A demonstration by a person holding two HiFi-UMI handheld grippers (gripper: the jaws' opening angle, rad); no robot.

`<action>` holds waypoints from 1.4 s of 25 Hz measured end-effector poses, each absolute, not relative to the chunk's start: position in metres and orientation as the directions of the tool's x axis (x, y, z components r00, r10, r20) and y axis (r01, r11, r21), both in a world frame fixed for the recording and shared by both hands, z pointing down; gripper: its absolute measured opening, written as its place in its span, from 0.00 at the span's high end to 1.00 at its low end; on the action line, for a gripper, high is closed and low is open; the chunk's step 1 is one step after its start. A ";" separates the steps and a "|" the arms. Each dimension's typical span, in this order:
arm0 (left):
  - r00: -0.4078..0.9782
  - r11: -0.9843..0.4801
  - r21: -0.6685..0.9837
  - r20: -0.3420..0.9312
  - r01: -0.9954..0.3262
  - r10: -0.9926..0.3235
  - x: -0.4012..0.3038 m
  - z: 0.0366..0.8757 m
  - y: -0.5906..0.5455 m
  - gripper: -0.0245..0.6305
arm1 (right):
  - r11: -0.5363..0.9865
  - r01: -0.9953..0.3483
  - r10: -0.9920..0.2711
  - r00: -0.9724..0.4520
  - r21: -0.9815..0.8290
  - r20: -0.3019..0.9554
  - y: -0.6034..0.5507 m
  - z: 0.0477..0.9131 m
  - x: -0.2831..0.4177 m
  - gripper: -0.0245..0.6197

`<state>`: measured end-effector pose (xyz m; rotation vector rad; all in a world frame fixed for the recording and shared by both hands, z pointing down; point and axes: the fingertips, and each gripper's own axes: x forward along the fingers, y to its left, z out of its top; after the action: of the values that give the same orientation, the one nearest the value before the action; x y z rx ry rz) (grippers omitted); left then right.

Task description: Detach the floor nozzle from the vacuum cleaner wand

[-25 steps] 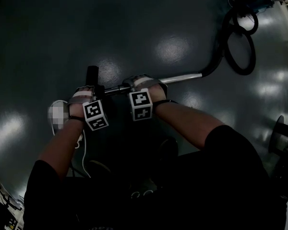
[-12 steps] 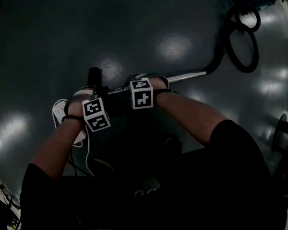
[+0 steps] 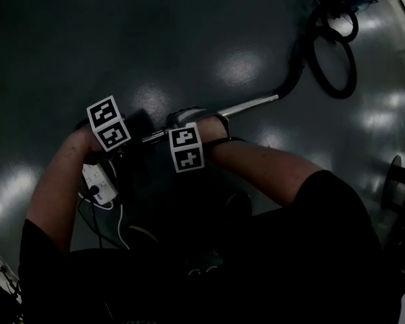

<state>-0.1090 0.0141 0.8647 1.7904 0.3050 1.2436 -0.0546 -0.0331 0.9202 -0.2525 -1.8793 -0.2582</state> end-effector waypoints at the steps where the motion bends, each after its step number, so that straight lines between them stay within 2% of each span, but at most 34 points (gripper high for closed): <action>1: 0.467 -0.571 0.769 0.634 -0.289 0.617 -0.107 0.862 0.013 0.70 | 0.951 0.304 0.046 -0.314 0.055 0.948 -0.034 0.919 -0.054 0.65; 4: 0.402 -0.730 0.599 0.788 -0.328 0.466 -0.104 0.861 0.010 0.71 | 0.951 0.310 0.091 -0.338 0.019 0.937 -0.032 0.910 -0.051 0.65; 8: 0.218 -0.935 0.194 0.967 -0.297 0.131 -0.116 0.864 -0.006 0.72 | 0.956 0.282 0.183 -0.374 -0.077 0.909 -0.030 0.895 -0.056 0.67; 12: 0.033 -0.966 -0.220 0.974 -0.133 -0.226 -0.138 0.864 -0.035 0.74 | 0.965 0.212 0.230 -0.413 -0.152 0.881 -0.037 0.881 -0.066 0.68; 14: -0.004 -0.950 -0.305 0.952 -0.072 -0.305 -0.145 0.864 -0.044 0.74 | 0.969 0.180 0.232 -0.421 -0.170 0.877 -0.039 0.879 -0.071 0.69; 16: 0.029 -0.972 -0.206 0.977 -0.113 -0.211 -0.146 0.867 -0.039 0.75 | 0.970 0.174 0.228 -0.424 -0.168 0.877 -0.038 0.880 -0.074 0.69; 19: 0.169 -0.955 0.187 0.974 -0.231 0.150 -0.143 0.865 -0.015 0.77 | 0.967 0.206 0.225 -0.430 -0.148 0.874 -0.032 0.879 -0.075 0.69; 21: 0.273 -0.846 0.458 0.880 -0.273 0.389 -0.139 0.851 0.005 0.76 | 0.967 0.224 0.209 -0.437 -0.119 0.875 -0.028 0.875 -0.080 0.69; 23: 0.368 -0.683 0.663 0.745 -0.307 0.557 -0.134 0.836 0.018 0.76 | 0.969 0.236 0.176 -0.443 -0.076 0.879 -0.027 0.872 -0.084 0.69; 25: 0.431 -0.564 0.758 0.651 -0.329 0.624 -0.131 0.827 0.021 0.76 | 0.969 0.242 0.145 -0.440 -0.038 0.886 -0.029 0.872 -0.084 0.68; 27: 0.442 -0.566 0.747 0.663 -0.349 0.603 -0.127 0.827 0.019 0.76 | 0.969 0.245 0.144 -0.429 -0.039 0.892 -0.031 0.874 -0.082 0.68; 29: 0.365 -0.720 0.593 0.800 -0.361 0.476 -0.127 0.835 0.012 0.77 | 0.968 0.236 0.181 -0.419 -0.086 0.890 -0.032 0.875 -0.079 0.69; 31: 0.210 -0.926 0.247 0.959 -0.286 0.191 -0.133 0.845 -0.008 0.77 | 0.963 0.224 0.235 -0.410 -0.152 0.881 -0.033 0.873 -0.072 0.69; 33: 0.109 -0.981 -0.133 0.983 -0.144 -0.150 -0.138 0.848 -0.032 0.77 | 0.957 0.215 0.267 -0.401 -0.193 0.876 -0.035 0.871 -0.067 0.69; 34: 0.096 -0.961 -0.260 0.958 -0.095 -0.269 -0.140 0.847 -0.040 0.77 | 0.957 0.212 0.268 -0.400 -0.196 0.876 -0.036 0.869 -0.067 0.69; 35: 0.099 -0.943 -0.325 0.938 -0.074 -0.331 -0.141 0.847 -0.044 0.77 | 0.959 0.209 0.261 -0.401 -0.190 0.878 -0.037 0.869 -0.068 0.69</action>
<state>-0.1406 -0.0443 0.8468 2.4644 -0.4623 2.2034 -0.0682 -0.0370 0.8689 -0.3353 -1.9985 0.0587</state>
